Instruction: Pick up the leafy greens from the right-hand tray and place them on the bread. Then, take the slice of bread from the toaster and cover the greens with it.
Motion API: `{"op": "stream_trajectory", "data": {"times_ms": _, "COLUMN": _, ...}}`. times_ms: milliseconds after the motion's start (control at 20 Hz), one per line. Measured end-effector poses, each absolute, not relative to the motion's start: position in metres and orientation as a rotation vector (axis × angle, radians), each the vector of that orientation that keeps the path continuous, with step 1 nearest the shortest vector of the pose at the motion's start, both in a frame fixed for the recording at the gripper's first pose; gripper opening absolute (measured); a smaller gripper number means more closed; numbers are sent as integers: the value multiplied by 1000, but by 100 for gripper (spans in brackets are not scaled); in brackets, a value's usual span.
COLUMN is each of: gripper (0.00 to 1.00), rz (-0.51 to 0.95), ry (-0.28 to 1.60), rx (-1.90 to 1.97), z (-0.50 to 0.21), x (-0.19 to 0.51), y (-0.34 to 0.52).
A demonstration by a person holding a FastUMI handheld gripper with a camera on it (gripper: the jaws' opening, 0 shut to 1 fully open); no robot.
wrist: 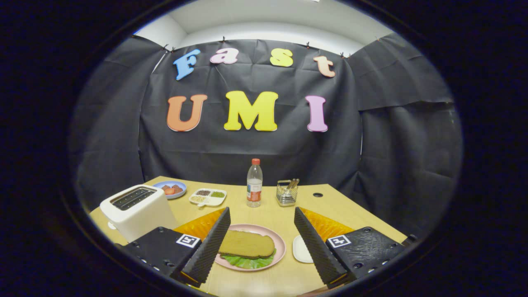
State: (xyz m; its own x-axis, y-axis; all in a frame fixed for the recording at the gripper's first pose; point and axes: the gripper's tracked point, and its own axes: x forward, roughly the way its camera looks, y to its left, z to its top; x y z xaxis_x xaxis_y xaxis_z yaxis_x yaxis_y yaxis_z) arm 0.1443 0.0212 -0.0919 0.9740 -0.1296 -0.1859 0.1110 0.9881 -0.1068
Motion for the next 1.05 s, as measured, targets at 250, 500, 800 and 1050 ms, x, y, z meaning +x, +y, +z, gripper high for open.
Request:
{"op": "stream_trajectory", "data": {"times_ms": 250, "gripper": 96, "rz": -92, "ry": 127, "rx": -145, "z": -57, "x": 113, "y": 38}}
{"op": "stream_trajectory", "data": {"times_ms": 500, "gripper": 95, "rz": -54, "ry": 151, "rx": -120, "z": -56, "x": 109, "y": 55}}
{"op": "stream_trajectory", "data": {"times_ms": 800, "gripper": 95, "rz": -38, "ry": 196, "rx": -106, "z": -70, "x": 114, "y": 61}}
{"op": "stream_trajectory", "data": {"times_ms": 1050, "gripper": 95, "rz": -26, "ry": 213, "rx": -85, "z": -76, "x": 120, "y": 66}}
